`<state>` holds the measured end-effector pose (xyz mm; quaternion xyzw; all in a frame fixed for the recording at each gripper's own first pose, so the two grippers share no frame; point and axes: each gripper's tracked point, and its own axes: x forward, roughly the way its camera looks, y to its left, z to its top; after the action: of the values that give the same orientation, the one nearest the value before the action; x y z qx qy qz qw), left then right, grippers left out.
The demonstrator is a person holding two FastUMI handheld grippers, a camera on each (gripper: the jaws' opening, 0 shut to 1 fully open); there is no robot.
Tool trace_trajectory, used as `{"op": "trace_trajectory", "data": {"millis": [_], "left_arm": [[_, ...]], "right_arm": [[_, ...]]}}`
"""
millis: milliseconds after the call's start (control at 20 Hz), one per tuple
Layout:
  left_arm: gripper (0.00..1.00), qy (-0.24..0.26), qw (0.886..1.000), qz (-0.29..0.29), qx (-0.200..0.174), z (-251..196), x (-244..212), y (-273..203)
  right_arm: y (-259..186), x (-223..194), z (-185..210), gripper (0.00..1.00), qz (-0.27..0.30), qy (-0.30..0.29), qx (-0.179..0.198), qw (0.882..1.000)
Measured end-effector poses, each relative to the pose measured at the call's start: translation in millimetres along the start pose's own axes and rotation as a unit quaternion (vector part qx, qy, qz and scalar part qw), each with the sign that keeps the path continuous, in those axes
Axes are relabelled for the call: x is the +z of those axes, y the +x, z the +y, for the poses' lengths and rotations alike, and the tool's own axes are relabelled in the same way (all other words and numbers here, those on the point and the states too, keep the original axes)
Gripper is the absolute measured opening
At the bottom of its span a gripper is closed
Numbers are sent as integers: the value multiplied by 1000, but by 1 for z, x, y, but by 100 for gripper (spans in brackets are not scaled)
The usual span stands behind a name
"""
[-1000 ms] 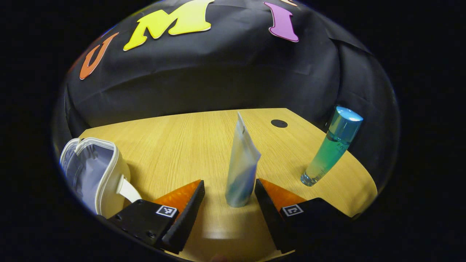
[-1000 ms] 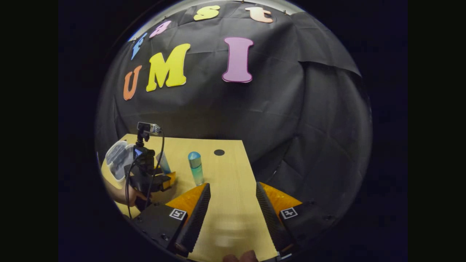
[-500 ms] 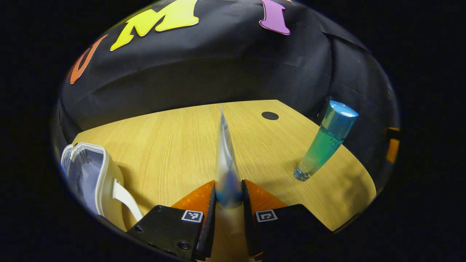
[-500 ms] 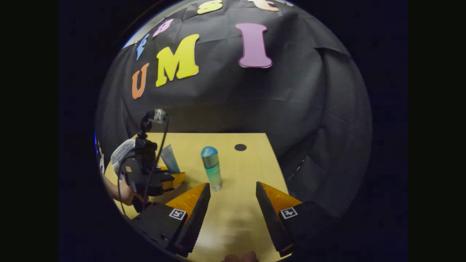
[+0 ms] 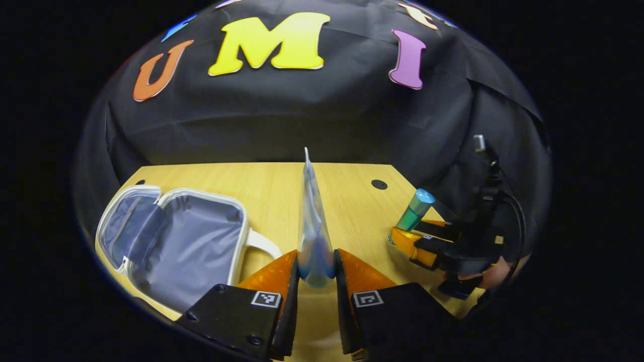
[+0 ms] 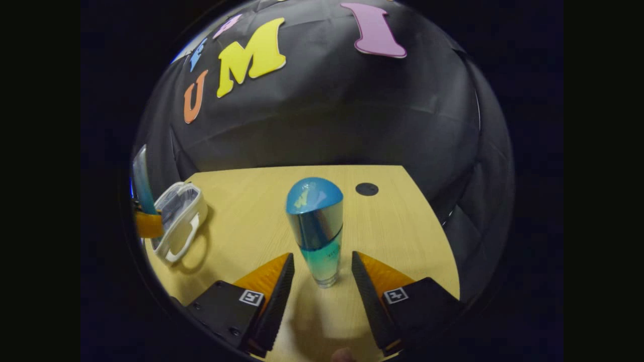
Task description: First open the suitcase, pack the skin care products into it, and then close the suitcase.
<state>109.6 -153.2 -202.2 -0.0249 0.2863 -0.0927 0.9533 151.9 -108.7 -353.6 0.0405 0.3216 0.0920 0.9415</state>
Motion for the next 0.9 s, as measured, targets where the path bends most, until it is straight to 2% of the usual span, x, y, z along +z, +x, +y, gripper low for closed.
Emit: {"op": "trace_trajectory", "data": {"millis": [100,150,250,300,400,550,600,650,750,900], "left_arm": [[38,-12,1000,-2,18,23,1,-15],[38,-16,1000,0,26,36,0,-20],[38,-26,999,5,39,60,-6,-28],[38,-31,999,6,44,71,-7,-33],[38,-32,998,4,47,93,-4,-38],[38,-20,999,9,33,130,-2,-35],[38,-18,999,14,28,142,-4,-33],[38,-20,999,23,21,154,-7,-28],[38,-22,998,55,2,177,-25,-14],[38,-37,991,124,-22,202,-62,1]], "right_arm": [[12,-3,0,54,11,-7,-4,1000],[16,-7,0,51,19,-4,-6,1000],[16,-12,-2,52,25,-6,-17,1000],[18,-13,-1,39,29,-10,-20,999],[11,-16,-1,36,41,-12,-26,999],[-23,-5,8,32,44,12,-26,999],[-39,0,14,35,43,20,-25,999],[-57,6,21,30,44,26,-22,998],[-95,20,32,33,36,39,-21,998],[-150,36,44,33,21,72,-34,997]]}}
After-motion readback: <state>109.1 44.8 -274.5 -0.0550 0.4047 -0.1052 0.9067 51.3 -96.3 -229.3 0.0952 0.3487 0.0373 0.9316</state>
